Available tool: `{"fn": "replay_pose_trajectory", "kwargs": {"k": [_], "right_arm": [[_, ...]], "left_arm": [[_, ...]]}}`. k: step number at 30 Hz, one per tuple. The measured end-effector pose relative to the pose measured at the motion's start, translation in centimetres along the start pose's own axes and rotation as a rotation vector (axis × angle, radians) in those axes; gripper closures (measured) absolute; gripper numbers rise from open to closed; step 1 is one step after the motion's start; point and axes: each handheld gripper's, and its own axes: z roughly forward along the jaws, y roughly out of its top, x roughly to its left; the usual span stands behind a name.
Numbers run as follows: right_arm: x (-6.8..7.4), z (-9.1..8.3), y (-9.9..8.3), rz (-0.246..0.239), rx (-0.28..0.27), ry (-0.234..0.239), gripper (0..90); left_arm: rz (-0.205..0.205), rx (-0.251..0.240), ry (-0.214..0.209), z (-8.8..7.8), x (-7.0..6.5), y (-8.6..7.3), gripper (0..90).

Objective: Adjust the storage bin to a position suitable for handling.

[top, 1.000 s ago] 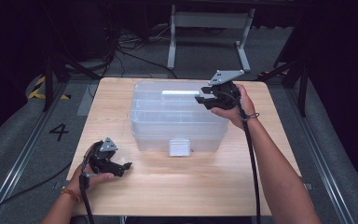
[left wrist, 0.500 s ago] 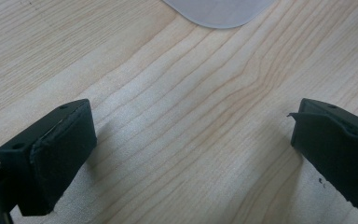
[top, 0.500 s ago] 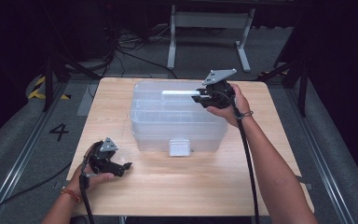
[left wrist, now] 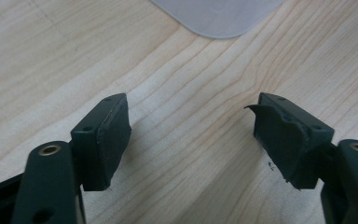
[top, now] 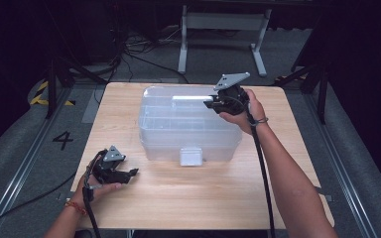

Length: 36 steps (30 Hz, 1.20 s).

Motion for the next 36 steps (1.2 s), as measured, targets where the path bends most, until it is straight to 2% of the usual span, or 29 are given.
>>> {"fn": "replay_pose_trajectory", "kwargs": {"k": [2, 3, 5, 6, 7, 9, 14, 17, 21, 26, 27, 29, 32, 36], "right_arm": [[-0.1, 0.0, 0.1, 0.002, 0.001, -0.003, 74.4], [-0.2, -0.1, 0.2, 0.006, 0.002, -0.001, 74.4], [-0.3, -0.1, 0.3, 0.008, 0.004, 0.003, 74.4], [-0.4, -0.1, 0.4, 0.008, 0.007, 0.002, 74.4], [-0.4, -0.1, 0.5, 0.011, 0.010, 0.005, 74.4], [-0.6, -0.1, 0.8, 0.019, 0.018, 0.013, 74.4], [-1.2, -0.1, 1.3, 0.033, 0.034, 0.025, 74.1], [-1.3, -0.1, 1.4, 0.033, 0.035, 0.025, 74.1], [-1.6, -0.1, 1.6, 0.040, 0.043, 0.033, 74.0], [-2.0, 0.0, 1.8, 0.044, 0.044, 0.043, 74.0], [-2.0, 0.0, 1.8, 0.045, 0.043, 0.045, 74.0], [-2.0, 0.0, 1.8, 0.049, 0.041, 0.048, 74.0], [-2.1, 0.0, 1.8, 0.051, 0.037, 0.052, 74.0], [-2.2, 0.0, 1.8, 0.051, 0.034, 0.052, 74.0]], "left_arm": [[0.024, -0.031, 0.003, -0.5, -0.2, 0.4, 34.4], [0.013, -0.057, 0.001, -0.8, -0.2, 0.6, 35.8], [0.026, -0.093, 0.002, -1.6, -0.1, 1.0, 41.7], [0.018, -0.115, 0.005, -2.0, -0.1, 1.2, 43.2], [0.030, -0.125, 0.015, -2.4, 0.1, 1.4, 44.5], [0.025, -0.150, 0.011, -3.1, 0.2, 1.8, 49.6], [0.032, -0.175, 0.045, -4.7, 0.2, 2.8, 60.9], [0.043, -0.189, 0.036, -5.0, 0.0, 3.5, 65.4], [0.061, -0.200, 0.016, -5.1, -0.6, 4.6, 72.1], [0.067, -0.221, 0.023, -4.8, -0.9, 5.7, 81.6], [0.055, -0.230, 0.016, -4.8, -0.9, 5.8, 81.8], [0.056, -0.245, 0.001, -4.6, -0.8, 6.1, 83.4], [0.065, -0.245, -0.010, -4.1, -0.9, 6.4, 86.8], [0.053, -0.256, -0.021, -3.5, -1.1, 6.8, 88.9]]}}
